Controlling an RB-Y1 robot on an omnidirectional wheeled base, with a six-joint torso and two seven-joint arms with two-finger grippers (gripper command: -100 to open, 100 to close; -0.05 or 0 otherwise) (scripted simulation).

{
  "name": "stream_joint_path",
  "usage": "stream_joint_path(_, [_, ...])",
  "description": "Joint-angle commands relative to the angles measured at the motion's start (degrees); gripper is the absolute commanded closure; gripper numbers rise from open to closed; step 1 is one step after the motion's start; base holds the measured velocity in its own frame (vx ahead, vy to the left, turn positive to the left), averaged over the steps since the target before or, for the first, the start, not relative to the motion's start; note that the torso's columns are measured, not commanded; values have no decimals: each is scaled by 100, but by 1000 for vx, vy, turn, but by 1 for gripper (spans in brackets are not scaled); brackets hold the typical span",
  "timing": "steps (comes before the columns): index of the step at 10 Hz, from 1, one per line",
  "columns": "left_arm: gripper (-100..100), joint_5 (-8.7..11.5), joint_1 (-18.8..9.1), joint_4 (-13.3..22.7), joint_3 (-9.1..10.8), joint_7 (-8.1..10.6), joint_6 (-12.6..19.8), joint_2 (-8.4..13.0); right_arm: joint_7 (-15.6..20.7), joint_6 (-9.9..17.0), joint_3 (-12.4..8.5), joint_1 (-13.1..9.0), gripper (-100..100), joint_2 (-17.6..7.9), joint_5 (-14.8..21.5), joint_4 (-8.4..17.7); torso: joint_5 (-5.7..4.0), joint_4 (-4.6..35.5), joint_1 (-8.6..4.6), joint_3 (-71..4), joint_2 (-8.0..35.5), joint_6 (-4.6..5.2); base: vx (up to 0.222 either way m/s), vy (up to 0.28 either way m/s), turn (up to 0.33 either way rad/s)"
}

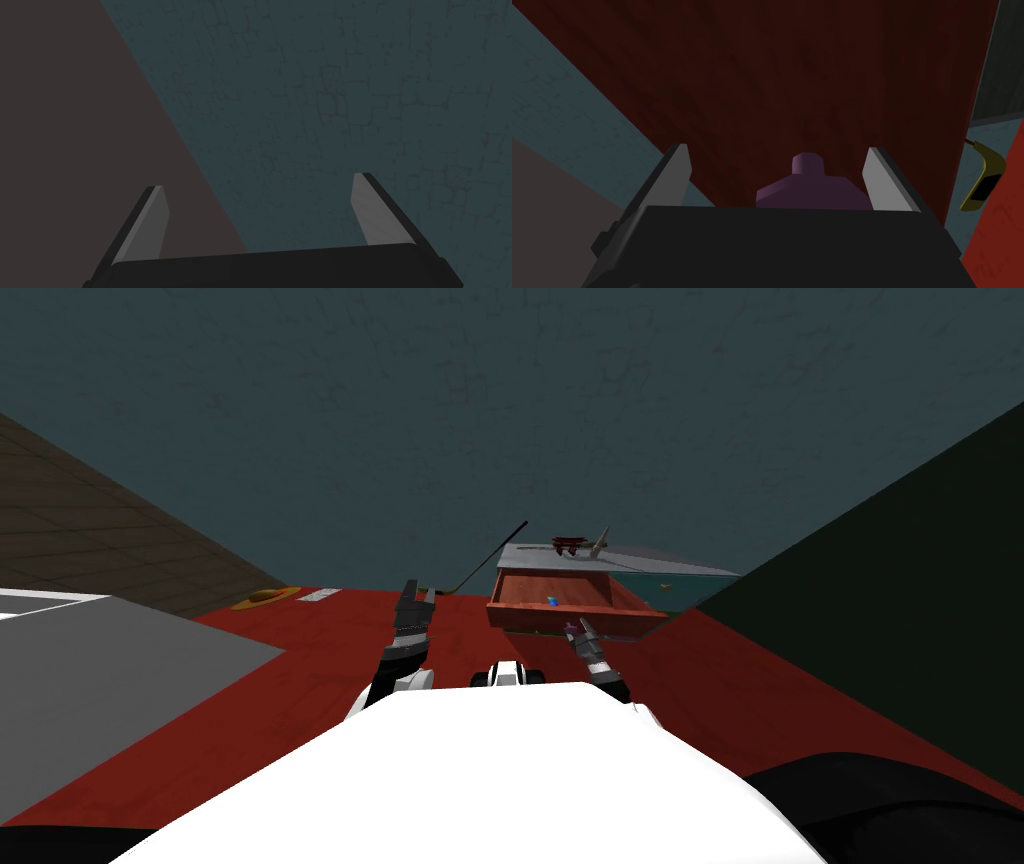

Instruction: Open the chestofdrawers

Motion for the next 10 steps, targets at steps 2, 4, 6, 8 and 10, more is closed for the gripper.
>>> stream_joint_path(2, [0, 0, 0, 0, 0, 0, 0, 0, -260, 296, -26, 28, -100, -145, 4, -433, 17, 18, 12, 1, 13, 1, -16, 21, 29])
stream_joint_path(4, [0, 0, 0, 0, 0, 0, 0, 0, -260, 296, -26, 28, -100, -145, 4, -433, 33, 35, 29, 7, 31, 3, -6, 8, 4])
stream_joint_path(6, [0, 0, 0, 0, 0, 0, 0, 0, -230, 379, 35, 118, 0, -117, 64, -287, 17, 16, 24, 7, 16, -4, 0, 0, 0])
stream_joint_path(8, [0, 0, 0, 0, 0, 0, 0, 0, -224, 410, 45, 147, 0, -117, 79, -236, -9, -14, 3, -8, -20, -9, 0, 0, 0])
stream_joint_path(10, [0, 0, 0, 0, 0, 0, 0, 0, -222, 426, 49, 162, 0, -117, 87, -210, -22, -30, -8, -15, -38, -11, 0, 0, 0])
